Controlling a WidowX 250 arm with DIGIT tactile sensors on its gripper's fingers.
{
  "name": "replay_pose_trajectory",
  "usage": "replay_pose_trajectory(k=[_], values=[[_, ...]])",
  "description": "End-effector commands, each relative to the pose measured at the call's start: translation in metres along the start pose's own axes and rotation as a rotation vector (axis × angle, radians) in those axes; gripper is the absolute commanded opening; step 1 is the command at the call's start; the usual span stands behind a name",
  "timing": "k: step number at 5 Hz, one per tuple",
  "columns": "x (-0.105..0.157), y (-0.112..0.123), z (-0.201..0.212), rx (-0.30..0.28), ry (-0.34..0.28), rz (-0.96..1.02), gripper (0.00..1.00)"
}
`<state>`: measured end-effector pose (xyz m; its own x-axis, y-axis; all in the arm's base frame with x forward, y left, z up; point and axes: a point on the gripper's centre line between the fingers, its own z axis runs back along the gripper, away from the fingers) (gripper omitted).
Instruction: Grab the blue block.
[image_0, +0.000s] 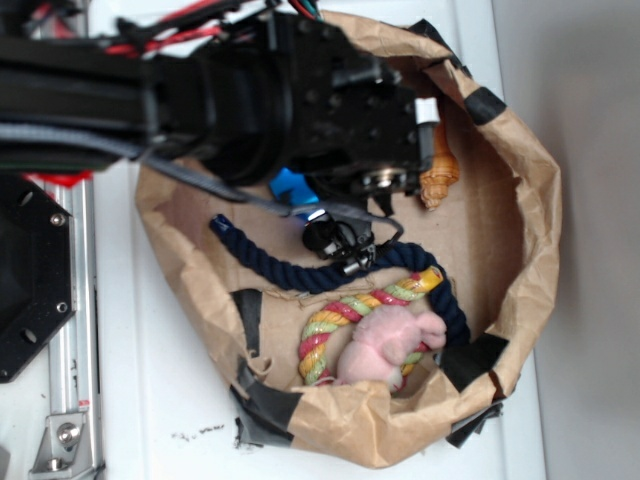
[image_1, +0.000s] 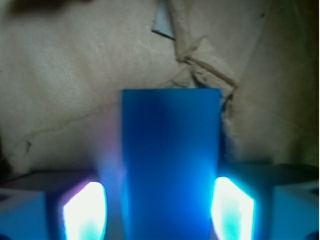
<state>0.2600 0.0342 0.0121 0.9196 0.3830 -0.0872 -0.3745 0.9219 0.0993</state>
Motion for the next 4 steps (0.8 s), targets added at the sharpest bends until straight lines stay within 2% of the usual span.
replay_pose_trajectory(k=[1,2,3,4], values=[[-0.004,0.008,0.009,-0.034,-0.045,0.018,0.00],[-0.005,0.012,0.036,0.018,-0.095,0.015,0.00],[-0.004,0.009,0.069,0.069,-0.113,-0.036,0.00],[-0.017,-0.007,0.117,0.018,-0.250,-0.006,0.00]])
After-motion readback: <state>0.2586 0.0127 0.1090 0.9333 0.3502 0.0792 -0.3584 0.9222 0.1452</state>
